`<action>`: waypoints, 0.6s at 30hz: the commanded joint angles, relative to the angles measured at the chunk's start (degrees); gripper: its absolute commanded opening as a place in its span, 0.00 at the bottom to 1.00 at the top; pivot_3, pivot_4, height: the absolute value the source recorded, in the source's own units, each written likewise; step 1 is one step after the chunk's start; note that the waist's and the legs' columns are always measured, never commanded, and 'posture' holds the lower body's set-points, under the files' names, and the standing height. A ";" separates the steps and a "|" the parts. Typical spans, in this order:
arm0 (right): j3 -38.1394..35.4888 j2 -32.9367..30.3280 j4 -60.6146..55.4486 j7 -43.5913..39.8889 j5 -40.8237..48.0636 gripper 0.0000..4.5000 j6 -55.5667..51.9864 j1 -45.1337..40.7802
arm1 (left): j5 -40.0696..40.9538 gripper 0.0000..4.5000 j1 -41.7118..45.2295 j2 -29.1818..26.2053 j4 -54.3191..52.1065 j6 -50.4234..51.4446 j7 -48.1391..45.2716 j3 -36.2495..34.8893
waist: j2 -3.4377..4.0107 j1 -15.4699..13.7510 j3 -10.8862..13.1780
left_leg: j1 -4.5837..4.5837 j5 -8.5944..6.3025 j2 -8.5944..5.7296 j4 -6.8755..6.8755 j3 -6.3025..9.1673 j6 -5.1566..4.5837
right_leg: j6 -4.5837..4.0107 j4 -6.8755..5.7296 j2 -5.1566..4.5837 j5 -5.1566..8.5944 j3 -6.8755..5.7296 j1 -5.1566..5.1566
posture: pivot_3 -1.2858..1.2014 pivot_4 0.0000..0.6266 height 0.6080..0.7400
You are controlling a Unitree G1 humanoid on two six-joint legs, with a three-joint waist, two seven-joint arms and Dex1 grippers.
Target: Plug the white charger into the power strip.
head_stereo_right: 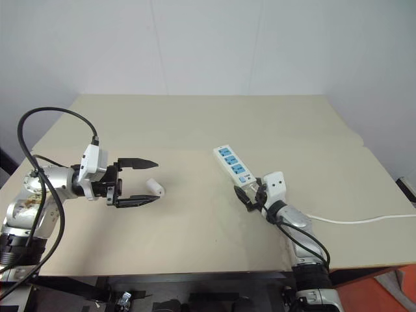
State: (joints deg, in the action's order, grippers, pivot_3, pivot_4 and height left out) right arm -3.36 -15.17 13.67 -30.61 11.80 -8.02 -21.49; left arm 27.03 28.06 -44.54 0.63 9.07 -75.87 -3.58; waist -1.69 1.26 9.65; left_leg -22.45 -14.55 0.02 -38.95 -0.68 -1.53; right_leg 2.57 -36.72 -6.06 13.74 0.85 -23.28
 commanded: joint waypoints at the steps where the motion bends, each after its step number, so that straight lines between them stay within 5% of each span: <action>1: 0.14 0.98 0.87 0.60 -0.15 1.00 2.48 -1.29 | 0.62 1.00 -0.53 -0.20 -2.31 -0.12 0.51 -1.05 | 0.00 0.08 0.00 | 0.01 0.00 0.01 0.00 0.00 0.00 | 0.00 0.00 0.01 0.00 0.00 0.00 | 0.52 0.24 1.00; 11: -0.43 2.65 7.15 2.85 -0.74 1.00 6.08 -2.23 | 0.68 1.00 -2.04 -0.09 -3.18 0.01 1.62 -1.24 | 0.00 0.60 0.00 | 0.14 0.01 0.02 0.00 0.00 0.02 | 0.00 -0.04 0.02 0.00 0.03 0.08 | 0.52 0.24 1.00; 16: -0.53 2.30 8.54 1.94 -0.44 0.76 7.01 -2.22 | 1.69 1.00 -1.09 0.46 -2.58 0.93 2.62 -1.83 | -0.01 0.93 -0.01 | 0.14 0.01 0.02 0.01 0.01 0.02 | 0.00 -0.02 0.01 0.00 0.03 0.10 | 0.52 0.24 1.00; 18: -0.70 2.16 9.95 1.77 -0.40 0.76 7.50 -2.62 | 1.69 1.00 -0.59 0.38 -2.16 1.35 3.05 -1.94 | -0.02 1.00 -0.02 | 0.14 0.01 0.02 0.00 0.02 0.02 | 0.00 -0.03 0.01 0.00 0.03 0.11 | 0.52 0.24 1.00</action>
State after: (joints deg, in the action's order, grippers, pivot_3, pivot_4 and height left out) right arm -3.08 -12.66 21.62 -28.79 11.13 -0.77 -24.03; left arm 27.36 26.16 -44.05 -0.84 10.14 -73.39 -3.61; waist -1.71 2.26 9.63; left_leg -22.29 -14.54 0.04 -38.95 -0.66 -1.51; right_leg 2.56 -36.75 -6.05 13.74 0.88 -23.16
